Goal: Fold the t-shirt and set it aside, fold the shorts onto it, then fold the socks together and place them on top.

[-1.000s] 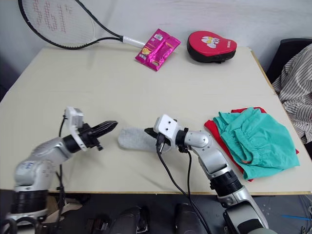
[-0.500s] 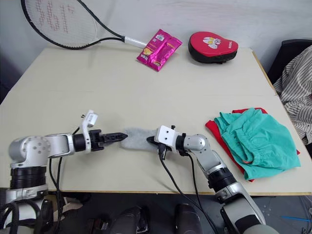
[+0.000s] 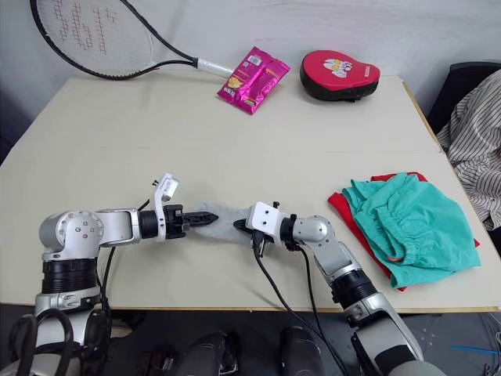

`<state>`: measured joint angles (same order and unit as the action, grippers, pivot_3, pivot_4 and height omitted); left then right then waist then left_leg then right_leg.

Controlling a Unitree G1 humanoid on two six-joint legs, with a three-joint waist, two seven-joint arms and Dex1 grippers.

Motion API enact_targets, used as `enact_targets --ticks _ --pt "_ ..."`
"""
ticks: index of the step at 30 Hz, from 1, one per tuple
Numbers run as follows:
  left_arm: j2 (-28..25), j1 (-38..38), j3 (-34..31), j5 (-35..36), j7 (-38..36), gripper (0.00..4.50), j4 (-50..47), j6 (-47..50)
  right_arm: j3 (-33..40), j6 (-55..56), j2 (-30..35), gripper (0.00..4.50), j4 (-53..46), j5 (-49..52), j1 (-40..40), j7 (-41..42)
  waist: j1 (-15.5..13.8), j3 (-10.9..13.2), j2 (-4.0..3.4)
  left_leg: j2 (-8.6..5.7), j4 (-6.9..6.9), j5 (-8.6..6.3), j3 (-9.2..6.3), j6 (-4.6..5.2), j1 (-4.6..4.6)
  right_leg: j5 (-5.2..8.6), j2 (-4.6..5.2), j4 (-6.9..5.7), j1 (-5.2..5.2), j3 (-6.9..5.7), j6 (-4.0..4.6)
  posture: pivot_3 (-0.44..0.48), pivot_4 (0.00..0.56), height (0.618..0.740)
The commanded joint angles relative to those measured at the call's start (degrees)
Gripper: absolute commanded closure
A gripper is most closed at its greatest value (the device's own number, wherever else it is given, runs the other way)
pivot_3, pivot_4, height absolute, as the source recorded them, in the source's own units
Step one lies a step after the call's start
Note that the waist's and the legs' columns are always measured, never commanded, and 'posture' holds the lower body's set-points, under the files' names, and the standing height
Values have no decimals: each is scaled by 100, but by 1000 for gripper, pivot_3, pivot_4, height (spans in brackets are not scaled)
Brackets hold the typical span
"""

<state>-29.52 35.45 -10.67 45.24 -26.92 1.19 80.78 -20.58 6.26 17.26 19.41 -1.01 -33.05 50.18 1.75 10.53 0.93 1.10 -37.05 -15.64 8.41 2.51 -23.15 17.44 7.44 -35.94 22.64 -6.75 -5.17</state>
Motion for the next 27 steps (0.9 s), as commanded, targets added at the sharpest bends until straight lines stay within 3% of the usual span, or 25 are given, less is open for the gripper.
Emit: enact_targets --ticks 1,6,14,17,23,27 --pt "-342 517 220 -71 -523 4481 -77 -368 -19 -56 4 4500 44 -92 117 -12 -1 0 0 0 0 0 0 -1 0 0 0 1 0 0 0 0 150 740" --pt "-449 1226 1031 -167 -1224 4481 -31 -566 2 -116 19 4500 6 -119 171 -91 -4 0 0 -2 3 0 3 -3 -1 1 1 -1 3 3 1 0 150 740" --pt "493 1597 2069 -952 -1431 4481 777 -1427 124 -513 102 4500 -578 -92 393 -288 -14 0 0 -2 0 4 5 5 -4 1 -1 -1 3 3 1 0 150 740" --pt "528 1474 2428 -1294 -1643 4481 884 -1818 203 -799 229 4500 -1014 -55 569 -320 -14 0 0 -1 -1 14 5 22 -6 1 -1 0 5 3 1 0 150 740" --pt "437 1133 2369 -1407 -2234 2704 796 -2387 500 -1412 618 4500 -1937 73 1090 -402 -19 0 -1 0 -1 7 5 12 -7 2 2 11 6 3 3 0 150 740" --pt "263 937 2242 -1475 -2968 1412 752 -3314 859 -1656 859 4500 -2310 244 1430 -467 -28 0 -1 1 -1 2 4 4 -7 2 3 12 6 3 3 0 150 740"
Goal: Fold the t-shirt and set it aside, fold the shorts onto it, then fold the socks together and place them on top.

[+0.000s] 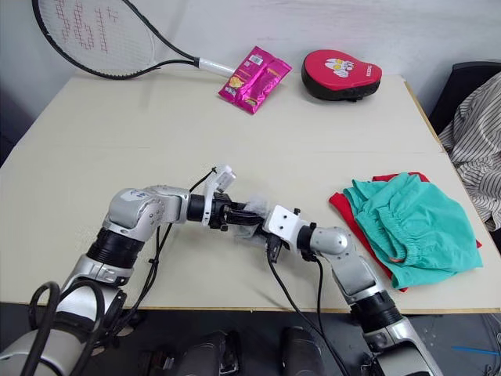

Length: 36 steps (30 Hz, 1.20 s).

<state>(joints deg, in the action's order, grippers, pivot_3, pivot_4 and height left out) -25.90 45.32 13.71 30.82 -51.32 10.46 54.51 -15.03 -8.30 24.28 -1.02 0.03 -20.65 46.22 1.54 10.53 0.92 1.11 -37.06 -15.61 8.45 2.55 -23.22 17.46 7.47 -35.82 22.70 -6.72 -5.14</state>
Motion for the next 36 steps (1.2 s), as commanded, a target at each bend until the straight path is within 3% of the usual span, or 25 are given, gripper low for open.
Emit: enact_targets --ticks 1,3,7,11,14,21,28,36 --pt "-114 -71 -225 -54 -656 1107 -161 -881 360 -234 185 4500 -324 182 233 -82 -17 0 0 -1 0 0 0 0 0 0 3 0 0 -1 0 0 150 740" --pt "-171 -114 -364 -132 -827 511 -42 -1292 545 -238 326 4500 -490 317 375 -34 -25 0 0 -1 -1 -1 -1 0 -1 0 5 3 0 -1 0 0 150 740" --pt "-356 -227 -644 -304 -1113 511 163 -2022 1138 -376 711 4500 -973 910 692 223 -35 2 -4 -3 2 -3 -2 5 -1 0 8 7 -1 -1 0 0 150 740" --pt "-360 -388 -808 -535 -1158 1394 237 -2779 1775 -732 1163 4500 -1484 1826 878 740 -37 6 -9 -1 2 -1 -3 23 -4 0 6 12 -2 -5 0 0 150 740" --pt "-162 -443 -782 -733 -1058 2349 305 -3259 1891 -1052 1210 4500 -1673 2272 714 819 -36 6 -9 2 1 2 -4 39 -4 0 5 14 -4 -7 0 0 150 740" --pt "212 -648 -360 -1349 -970 4419 462 -3938 1022 -1142 430 4500 -1176 1847 -204 279 -9 6 -9 2 0 4 -3 44 -4 0 5 10 -2 -9 0 0 150 740" --pt "432 -826 -103 -1886 -664 4464 772 -4121 538 -198 -392 4500 513 1114 -604 -155 -29 6 -9 -5 -5 10 -1 56 -12 0 8 6 0 -16 0 0 150 740" --pt "415 -1113 19 -2245 -594 4464 870 -4135 593 549 -330 4500 1411 856 -400 -127 0 6 -9 -7 -5 10 -2 62 -1 -4 11 0 -11 -14 -6 0 150 740"
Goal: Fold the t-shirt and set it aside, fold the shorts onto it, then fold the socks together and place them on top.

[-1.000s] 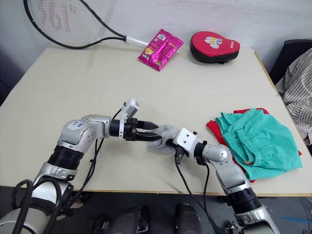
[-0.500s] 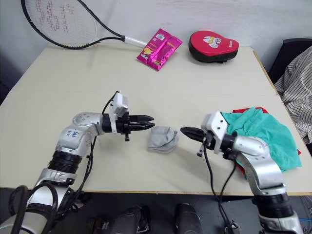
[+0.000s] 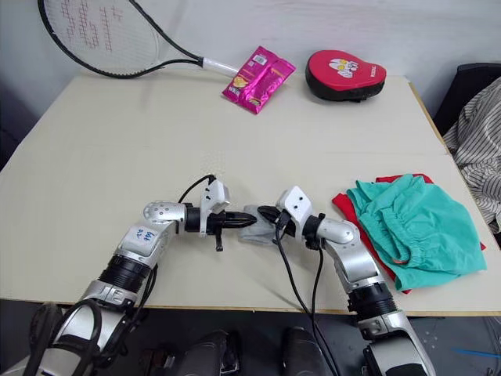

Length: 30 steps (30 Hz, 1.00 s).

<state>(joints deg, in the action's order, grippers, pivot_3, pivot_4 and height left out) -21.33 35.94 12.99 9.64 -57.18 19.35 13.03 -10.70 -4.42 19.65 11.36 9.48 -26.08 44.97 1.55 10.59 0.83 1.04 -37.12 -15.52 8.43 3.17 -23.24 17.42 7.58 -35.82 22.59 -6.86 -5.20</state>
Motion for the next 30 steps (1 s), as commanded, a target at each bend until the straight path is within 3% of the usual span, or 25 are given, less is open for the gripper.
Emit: enact_targets --ticks 1,5,7,10,13,16,18,21,25,30 --pt "-38 -206 73 -130 13 4464 -28 12 217 206 201 4500 174 -78 191 -1 -6 0 0 1 0 0 0 0 1 0 0 0 -1 0 0 0 150 740" --pt "15 -260 -36 -97 124 4464 -18 -46 640 131 310 4500 -519 577 457 247 -31 0 0 -1 -3 -1 -5 -1 2 0 8 3 -4 -1 0 0 150 740" --pt "81 -245 -177 -51 236 4464 71 -228 939 -767 533 4500 -1342 1318 675 424 -27 0 0 -1 0 -1 -6 -1 2 0 9 5 -3 0 0 0 150 740" --pt "78 -266 -244 -10 196 4500 76 -351 1265 -2097 987 4009 -2144 2194 923 523 -26 1 -2 1 1 -3 -8 0 1 0 11 6 0 2 0 0 150 740" --pt "9 -271 -218 -53 87 4500 84 -479 1887 -4535 1689 3047 -2471 3565 997 119 -30 1 -2 3 3 -20 -13 -13 1 0 16 13 -1 1 0 0 150 740" --pt "1 -243 -196 -65 36 4500 129 -547 2394 -6418 1883 2025 -2133 4556 800 -481 -35 1 -2 4 3 -26 -17 -19 0 0 19 18 -2 -1 3 0 150 740" --pt "-7 -222 -162 -103 12 4500 179 -600 2660 -7438 1690 1433 -1822 4936 567 -970 -10 1 -2 4 6 -26 -16 -19 0 1 19 20 -1 -2 4 0 150 740" --pt "6 -220 -125 -169 10 4500 233 -672 3295 -8379 839 421 -1252 5440 89 -1780 -1 0 -3 6 6 -25 -15 -19 0 1 18 20 0 -3 5 0 150 740" --pt "22 -254 -115 -213 32 4500 210 -646 3697 -8807 -120 421 -882 5547 -272 -2838 -13 -3 -9 4 8 -15 -10 -3 -7 1 17 16 7 -2 4 0 150 740" --pt "-14 -297 -97 -265 47 4500 204 -633 3953 -8804 -877 421 -607 5601 -520 -3813 -2 -4 -10 -3 7 -19 -6 6 -13 0 21 19 9 0 2 0 150 740"
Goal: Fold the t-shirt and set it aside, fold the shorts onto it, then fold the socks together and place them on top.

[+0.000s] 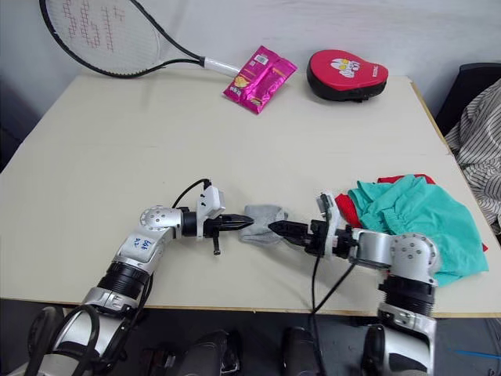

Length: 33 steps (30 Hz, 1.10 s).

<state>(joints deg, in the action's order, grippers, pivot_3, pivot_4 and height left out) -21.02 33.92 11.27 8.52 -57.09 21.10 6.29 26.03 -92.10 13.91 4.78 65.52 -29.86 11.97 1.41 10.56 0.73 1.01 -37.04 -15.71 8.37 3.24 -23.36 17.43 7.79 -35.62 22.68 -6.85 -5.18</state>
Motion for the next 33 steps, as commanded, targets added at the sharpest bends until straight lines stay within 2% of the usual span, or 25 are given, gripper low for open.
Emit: enact_targets --ticks 1,4,6,14,17,20,24,29,33 --pt "-51 -96 74 -157 42 4500 31 40 320 -6 -424 587 90 -120 -184 -661 16 -1 -1 0 -1 0 1 1 1 0 0 0 -1 1 -1 0 150 740" --pt "-64 -102 64 -172 54 4500 33 39 409 54 -678 1342 143 -295 -246 -927 22 -3 -5 0 0 -1 2 -6 3 -1 -1 -6 0 1 -1 0 150 740" --pt "-73 -112 57 -181 54 4500 29 31 443 86 -802 2083 154 -368 -259 -1027 24 -3 -5 1 1 -1 2 -12 4 -1 -3 -9 0 1 -1 0 150 740" --pt "-124 -125 -16 -146 -22 4500 27 -76 673 -15 -1022 4486 -92 -353 -213 -1201 34 -28 -10 4 1 -5 2 -21 7 -1 -7 -10 -2 3 -1 0 150 740" --pt "-127 -117 -217 229 -275 4500 -194 -7 977 -39 -1013 4486 -460 42 -138 -1190 32 -28 -12 4 4 -8 2 -23 6 -1 -6 -9 0 5 -1 0 150 740" --pt "-50 -134 -601 1014 -676 3943 -742 152 1379 -27 -926 4500 -838 623 -8 -1332 19 -22 -23 4 11 -4 1 -20 -11 -1 -7 -3 17 3 -1 0 150 740" --pt "-224 -216 -914 1698 -912 2813 -1596 690 1793 584 -523 4500 -1398 2090 585 -2049 12 -21 -23 -1 -1 14 0 10 -90 -4 -8 -23 84 1 -7 0 150 740" --pt "-330 -360 -1221 2368 -842 1261 -2375 1266 1867 2269 494 4500 -2098 4140 1783 -3076 15 -19 -26 -6 1 18 9 19 -87 -6 -19 -9 75 3 -16 0 150 740" --pt "-265 -402 -1257 2538 -629 38 -2647 1508 2374 3378 1334 4500 -2148 4536 2526 -3252 4 -18 -25 -7 -2 19 9 28 -83 -14 -21 15 69 12 -32 0 150 740"
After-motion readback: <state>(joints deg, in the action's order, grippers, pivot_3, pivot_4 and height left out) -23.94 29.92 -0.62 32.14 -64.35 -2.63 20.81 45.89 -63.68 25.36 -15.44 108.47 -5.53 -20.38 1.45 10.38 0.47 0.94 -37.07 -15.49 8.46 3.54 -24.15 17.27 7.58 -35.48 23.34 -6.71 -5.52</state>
